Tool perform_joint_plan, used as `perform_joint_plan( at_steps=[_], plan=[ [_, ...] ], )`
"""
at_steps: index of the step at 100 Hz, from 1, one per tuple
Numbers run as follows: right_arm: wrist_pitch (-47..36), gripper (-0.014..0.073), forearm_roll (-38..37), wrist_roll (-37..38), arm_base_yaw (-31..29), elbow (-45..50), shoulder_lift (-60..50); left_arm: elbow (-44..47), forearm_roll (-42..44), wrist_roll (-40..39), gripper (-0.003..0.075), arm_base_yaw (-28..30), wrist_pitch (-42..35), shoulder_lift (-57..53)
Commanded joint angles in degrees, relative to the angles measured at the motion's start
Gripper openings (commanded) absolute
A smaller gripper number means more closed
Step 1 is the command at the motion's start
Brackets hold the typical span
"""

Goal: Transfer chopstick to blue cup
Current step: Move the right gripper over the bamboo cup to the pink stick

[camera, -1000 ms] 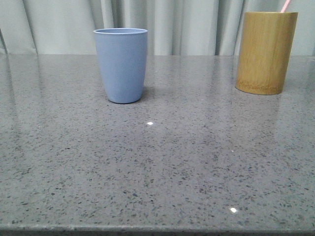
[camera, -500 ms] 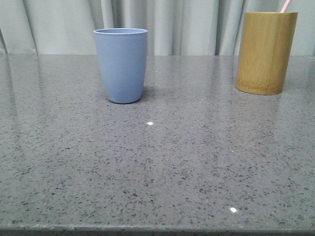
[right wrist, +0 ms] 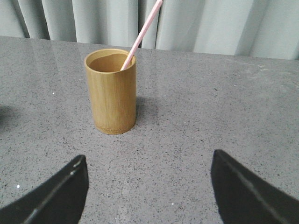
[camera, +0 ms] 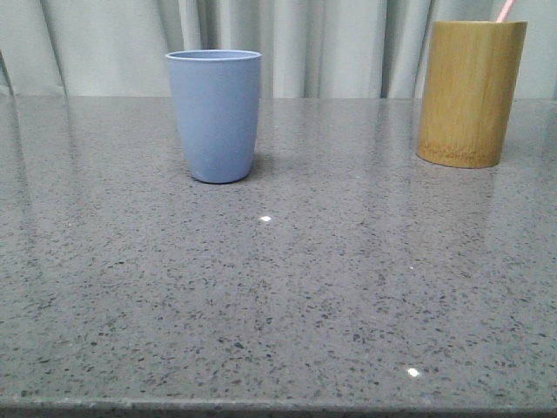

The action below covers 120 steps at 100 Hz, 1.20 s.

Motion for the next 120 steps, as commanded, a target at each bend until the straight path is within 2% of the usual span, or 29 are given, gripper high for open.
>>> perform_joint_plan(
  at_steps=[1,32,53,94,120],
  plan=[
    [-6.5,0.0552,-0.2,-0.1,-0.2,-1.5,1.9,-1.4,1.2,-0.5,0.0547,-0.3,-4.0,0.3],
    [-24.2,0.0552,0.5,0.0,-0.2,-1.8,13.4,-1.4,1.2,-0.5,0.0547,-0.3,-4.0,0.3],
    [-37.0,0.0552,6.9,0.0,-0.2,-2.3,24.0,-1.4,1.2,-0.5,0.0547,-0.3,-4.0,0.3],
    [-40.8,0.0552,9.3,0.0,-0.2,-15.0,43.1,-1.4,1.2,-0.5,0.0547,-0.3,-4.0,0.3],
    [-45.1,0.0552,12.6,0.0,-0.2,-19.4,50.4,-1.4,1.2,-0.5,0.0547,-0.3,-3.9,0.3]
  ],
)
